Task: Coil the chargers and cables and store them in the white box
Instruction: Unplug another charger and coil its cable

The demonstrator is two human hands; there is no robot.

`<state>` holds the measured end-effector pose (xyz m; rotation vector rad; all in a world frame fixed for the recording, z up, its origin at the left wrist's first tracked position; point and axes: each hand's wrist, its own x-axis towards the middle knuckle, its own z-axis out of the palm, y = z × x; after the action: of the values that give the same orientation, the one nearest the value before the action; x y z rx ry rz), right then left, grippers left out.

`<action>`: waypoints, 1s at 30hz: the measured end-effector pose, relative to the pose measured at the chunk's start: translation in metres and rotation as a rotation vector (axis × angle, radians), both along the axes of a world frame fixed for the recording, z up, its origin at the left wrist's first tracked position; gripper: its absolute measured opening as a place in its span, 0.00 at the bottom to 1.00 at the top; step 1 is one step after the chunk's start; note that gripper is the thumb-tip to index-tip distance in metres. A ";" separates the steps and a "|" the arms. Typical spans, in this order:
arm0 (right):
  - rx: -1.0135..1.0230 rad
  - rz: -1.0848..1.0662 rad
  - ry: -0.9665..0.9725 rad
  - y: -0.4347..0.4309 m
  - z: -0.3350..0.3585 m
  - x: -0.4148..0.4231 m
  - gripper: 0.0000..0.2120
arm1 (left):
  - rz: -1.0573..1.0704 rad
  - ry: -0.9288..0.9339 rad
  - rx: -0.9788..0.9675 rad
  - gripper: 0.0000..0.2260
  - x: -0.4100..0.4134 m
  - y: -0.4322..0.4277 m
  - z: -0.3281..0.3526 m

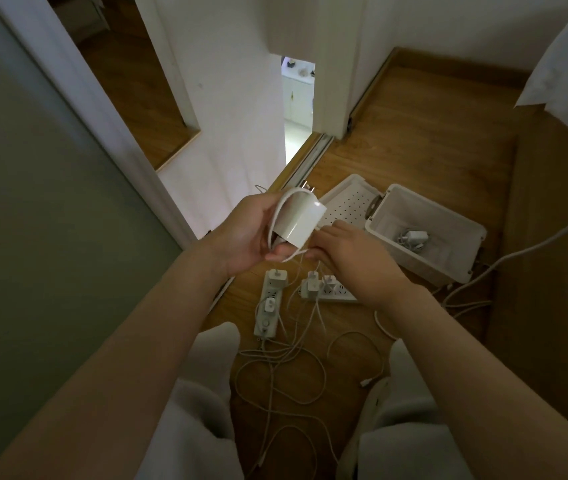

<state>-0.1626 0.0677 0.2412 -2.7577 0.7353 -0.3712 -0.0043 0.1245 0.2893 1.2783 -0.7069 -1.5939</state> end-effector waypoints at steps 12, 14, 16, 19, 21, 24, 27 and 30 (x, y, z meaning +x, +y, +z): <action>0.006 -0.105 0.116 -0.006 0.000 -0.002 0.12 | -0.435 -0.641 0.124 0.15 0.031 0.014 -0.004; 0.089 -0.128 0.113 -0.004 0.000 0.001 0.12 | -0.502 -0.711 0.141 0.17 0.030 0.013 -0.009; 0.159 -0.170 0.085 -0.004 0.001 0.002 0.13 | -0.497 -0.754 0.173 0.15 0.031 0.012 -0.012; 0.176 -0.173 0.033 -0.001 0.002 0.006 0.14 | -0.423 -0.907 0.173 0.16 0.035 0.011 -0.017; 0.174 -0.169 0.007 0.003 0.003 0.009 0.14 | -0.398 -1.024 0.139 0.18 0.037 0.011 -0.022; 0.259 -0.206 -0.039 0.006 0.007 0.010 0.13 | -0.348 -1.111 0.126 0.15 0.036 0.011 -0.026; 0.326 -0.236 -0.073 0.015 0.004 0.012 0.13 | -0.265 -1.102 0.111 0.13 0.031 0.010 -0.029; 0.381 -0.209 -0.056 0.028 -0.001 0.016 0.13 | -0.207 -1.186 0.071 0.14 0.025 0.009 -0.035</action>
<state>-0.1468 0.0960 0.2402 -2.3140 0.9719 -0.3095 0.0207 0.1338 0.2545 2.2467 -1.5236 -0.8652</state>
